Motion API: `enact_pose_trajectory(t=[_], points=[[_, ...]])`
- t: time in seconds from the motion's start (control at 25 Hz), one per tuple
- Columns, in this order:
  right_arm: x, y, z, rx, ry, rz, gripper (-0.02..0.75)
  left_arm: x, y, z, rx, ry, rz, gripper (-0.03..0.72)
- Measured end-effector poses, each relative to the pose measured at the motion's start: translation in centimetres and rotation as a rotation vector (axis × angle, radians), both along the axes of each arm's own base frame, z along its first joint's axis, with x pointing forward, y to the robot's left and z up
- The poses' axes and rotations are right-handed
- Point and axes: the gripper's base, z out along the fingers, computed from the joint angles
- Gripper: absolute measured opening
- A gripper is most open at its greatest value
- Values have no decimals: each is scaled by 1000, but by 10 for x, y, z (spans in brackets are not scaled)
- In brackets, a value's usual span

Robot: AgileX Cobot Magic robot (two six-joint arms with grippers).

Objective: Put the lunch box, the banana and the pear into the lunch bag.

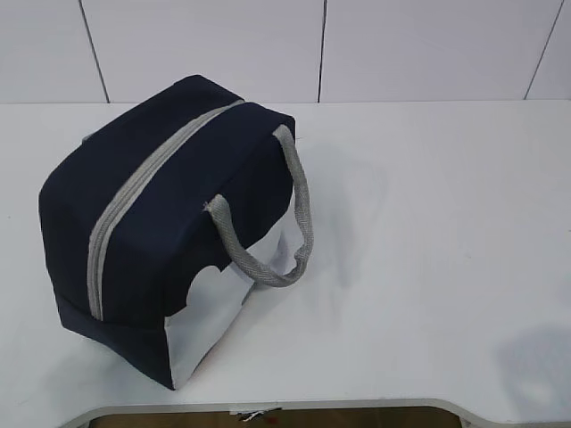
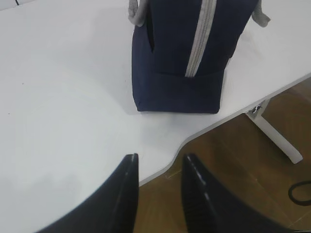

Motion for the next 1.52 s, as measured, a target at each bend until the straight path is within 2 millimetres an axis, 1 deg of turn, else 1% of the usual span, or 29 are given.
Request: enact_pose_trajectory(t=[0.24,0.44,0.72,0.88,1.08,1.2,1.52], points=[[0,0,-1,-3,2,-1,487,1,1,-1,12,-2,8,235],[0,0,-1,-3,3,-1,487,4,9,-1,84,-30,73,235],[0,0,-1,-5,2,-8,486,4,9,-1,81,-28,77,235],[-1,1,-1,-5,4,-104,486,4,7,-1,75,-23,137,234],[-1,3,-1,-5,4,-286,487,3,6,-1,78,-15,352,234],[-1,3,-1,-5,4,-309,486,3,5,-1,78,-13,401,234],[-1,3,-1,-5,5,-311,487,3,5,-1,78,-13,403,234]])
